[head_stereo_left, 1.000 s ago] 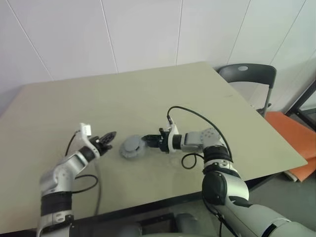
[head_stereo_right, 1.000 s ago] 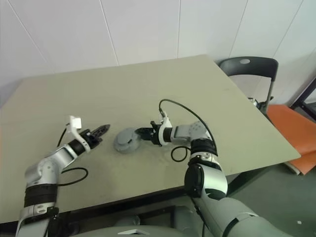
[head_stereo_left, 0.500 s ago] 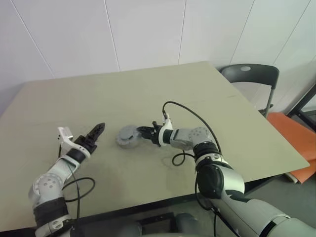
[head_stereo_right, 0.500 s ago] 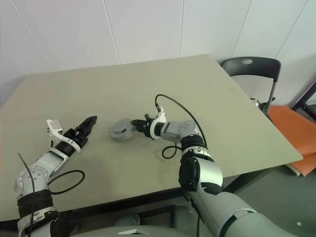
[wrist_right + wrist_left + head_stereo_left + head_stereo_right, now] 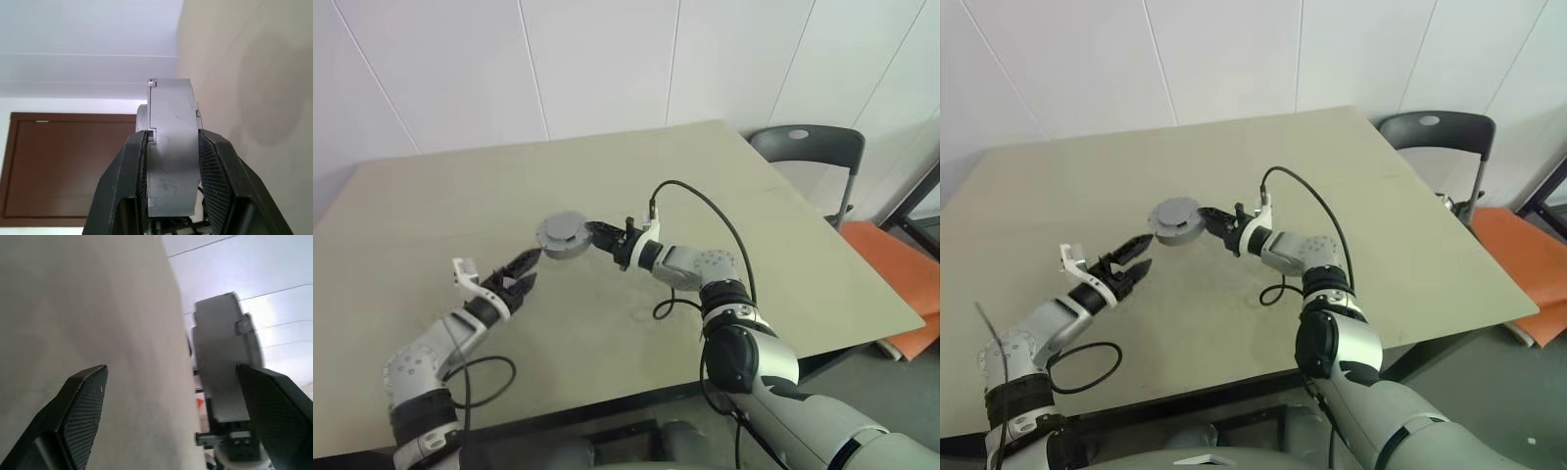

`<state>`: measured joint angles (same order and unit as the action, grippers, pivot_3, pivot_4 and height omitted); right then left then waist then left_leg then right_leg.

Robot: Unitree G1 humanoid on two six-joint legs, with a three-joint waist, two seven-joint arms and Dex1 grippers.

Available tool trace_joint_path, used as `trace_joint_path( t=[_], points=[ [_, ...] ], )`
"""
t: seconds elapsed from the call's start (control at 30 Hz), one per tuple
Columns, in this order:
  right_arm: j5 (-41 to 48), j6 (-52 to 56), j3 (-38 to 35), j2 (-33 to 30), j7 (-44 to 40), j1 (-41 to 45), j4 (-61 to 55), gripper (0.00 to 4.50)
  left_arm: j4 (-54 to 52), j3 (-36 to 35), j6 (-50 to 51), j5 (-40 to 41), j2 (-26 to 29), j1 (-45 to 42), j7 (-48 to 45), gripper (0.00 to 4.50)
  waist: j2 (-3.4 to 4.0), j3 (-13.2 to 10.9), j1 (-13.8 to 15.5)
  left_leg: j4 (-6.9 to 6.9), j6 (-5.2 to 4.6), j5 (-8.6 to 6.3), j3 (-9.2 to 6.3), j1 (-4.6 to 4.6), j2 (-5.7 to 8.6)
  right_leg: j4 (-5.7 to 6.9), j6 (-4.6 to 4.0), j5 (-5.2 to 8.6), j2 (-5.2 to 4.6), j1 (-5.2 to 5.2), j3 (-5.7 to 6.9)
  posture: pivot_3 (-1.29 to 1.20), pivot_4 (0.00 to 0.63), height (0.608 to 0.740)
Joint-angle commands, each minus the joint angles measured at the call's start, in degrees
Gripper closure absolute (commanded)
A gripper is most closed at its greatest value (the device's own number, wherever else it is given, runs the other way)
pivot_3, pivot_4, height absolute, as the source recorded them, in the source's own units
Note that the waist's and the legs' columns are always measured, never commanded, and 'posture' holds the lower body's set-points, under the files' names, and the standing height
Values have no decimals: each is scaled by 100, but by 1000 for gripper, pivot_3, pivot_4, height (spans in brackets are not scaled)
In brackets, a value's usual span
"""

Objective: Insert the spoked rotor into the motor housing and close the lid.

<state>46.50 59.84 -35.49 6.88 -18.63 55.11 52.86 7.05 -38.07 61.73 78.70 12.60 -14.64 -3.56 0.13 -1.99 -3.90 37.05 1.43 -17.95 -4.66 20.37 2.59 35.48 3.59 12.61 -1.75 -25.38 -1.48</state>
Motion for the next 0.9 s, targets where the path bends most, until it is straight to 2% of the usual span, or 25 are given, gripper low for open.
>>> trace_joint_path(
  t=[0.03,0.4,0.7,0.87,0.9],
  points=[
    [380,27,-3,410,-163,62,-360,3272,-115,-88,-93,507,11,-87,50,39,0,0,-2,1,0,0,0,-1,0,2,-1,0,1,1,0,0,0,740],
    [506,-7,114,405,-130,0,-450,3272,-123,285,-215,869,9,53,68,39,-1,1,0,7,9,6,0,0,-1,5,-7,-5,3,0,0,0,0,740],
    [527,200,353,425,-226,-49,-548,3272,473,724,-426,475,-35,-464,-452,39,-3,2,1,13,19,12,1,-2,0,14,-12,-8,6,0,0,0,0,740],
    [534,176,367,409,-215,-39,-531,3272,870,907,-747,-31,-98,-625,-751,39,-3,2,-3,14,23,15,1,-5,0,21,-14,-9,8,0,-1,0,0,740],
    [531,169,370,405,-215,-37,-524,3272,972,926,-819,-162,-104,-656,-719,217,-4,2,-1,14,24,16,1,-5,0,23,-14,-9,9,0,0,0,0,740]
  ],
)
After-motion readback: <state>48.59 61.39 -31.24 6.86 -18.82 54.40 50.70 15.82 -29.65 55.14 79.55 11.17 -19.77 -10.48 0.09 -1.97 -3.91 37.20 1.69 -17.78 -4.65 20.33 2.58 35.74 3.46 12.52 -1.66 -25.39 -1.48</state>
